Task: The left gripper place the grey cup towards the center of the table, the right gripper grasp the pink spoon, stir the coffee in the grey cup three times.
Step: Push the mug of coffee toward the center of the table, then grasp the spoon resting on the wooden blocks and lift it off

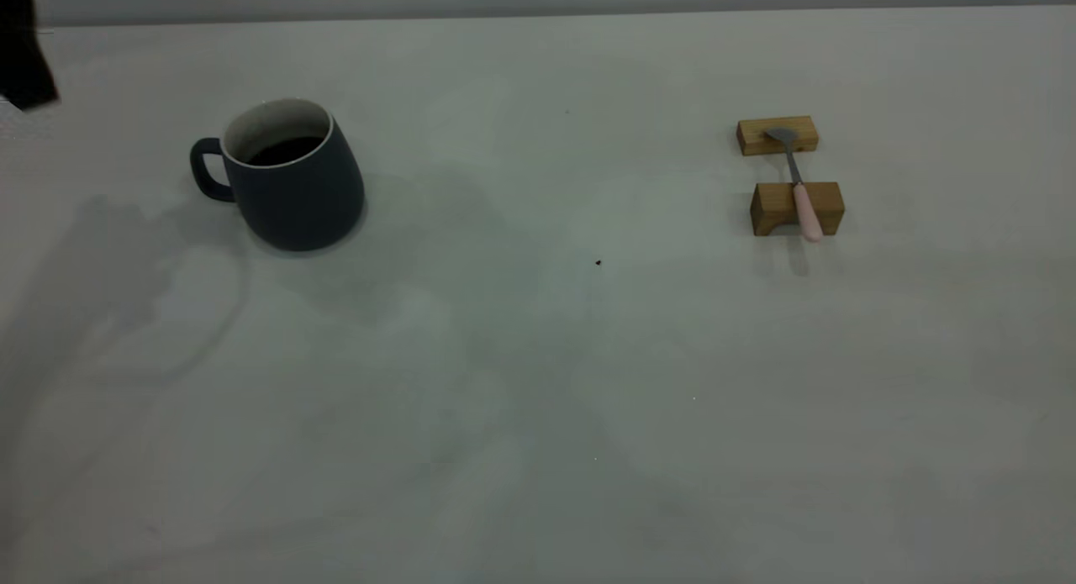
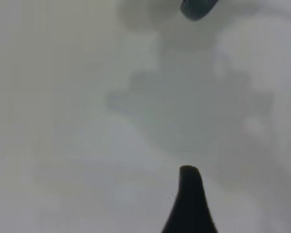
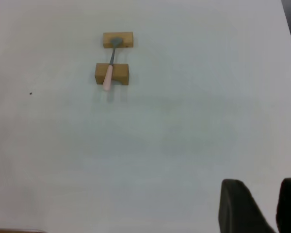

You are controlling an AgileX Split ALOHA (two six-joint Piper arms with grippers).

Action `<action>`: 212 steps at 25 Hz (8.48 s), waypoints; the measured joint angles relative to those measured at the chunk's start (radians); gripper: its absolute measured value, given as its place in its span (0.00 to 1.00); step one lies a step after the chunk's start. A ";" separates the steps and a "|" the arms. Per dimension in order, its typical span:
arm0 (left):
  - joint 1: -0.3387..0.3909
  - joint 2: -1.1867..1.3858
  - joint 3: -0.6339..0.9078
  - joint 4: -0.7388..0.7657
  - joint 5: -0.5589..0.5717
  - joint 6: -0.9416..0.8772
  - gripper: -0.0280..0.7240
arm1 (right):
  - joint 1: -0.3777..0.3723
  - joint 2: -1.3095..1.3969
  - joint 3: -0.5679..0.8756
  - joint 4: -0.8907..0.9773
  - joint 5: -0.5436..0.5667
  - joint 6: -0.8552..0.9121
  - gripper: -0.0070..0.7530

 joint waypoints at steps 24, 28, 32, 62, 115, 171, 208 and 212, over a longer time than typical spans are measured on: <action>-0.088 0.319 -0.124 0.004 -0.221 0.393 0.69 | 0.000 0.000 0.000 0.000 0.000 0.000 0.32; -0.099 0.323 -0.124 0.004 -0.241 0.394 0.64 | 0.000 0.000 0.000 0.000 0.000 0.000 0.32; -0.120 0.326 -0.124 0.007 -0.251 0.394 0.59 | 0.000 0.000 0.000 0.000 0.000 0.000 0.32; -0.358 0.326 -0.124 -0.191 -0.297 0.386 0.48 | 0.000 0.000 0.000 0.000 0.000 0.000 0.32; -0.365 -0.997 0.104 0.024 0.473 -0.982 0.49 | 0.000 0.000 0.000 0.000 -0.001 0.000 0.32; -0.014 -2.015 0.833 -0.020 0.436 -1.042 0.49 | 0.000 0.000 0.000 0.000 -0.001 0.000 0.32; -0.014 -2.015 0.833 -0.020 0.436 -1.041 0.49 | 0.000 1.173 -0.269 0.169 -0.376 -0.061 0.88; -0.014 -2.015 0.833 -0.020 0.436 -1.041 0.49 | 0.020 1.423 -0.353 0.215 -0.438 -0.131 0.88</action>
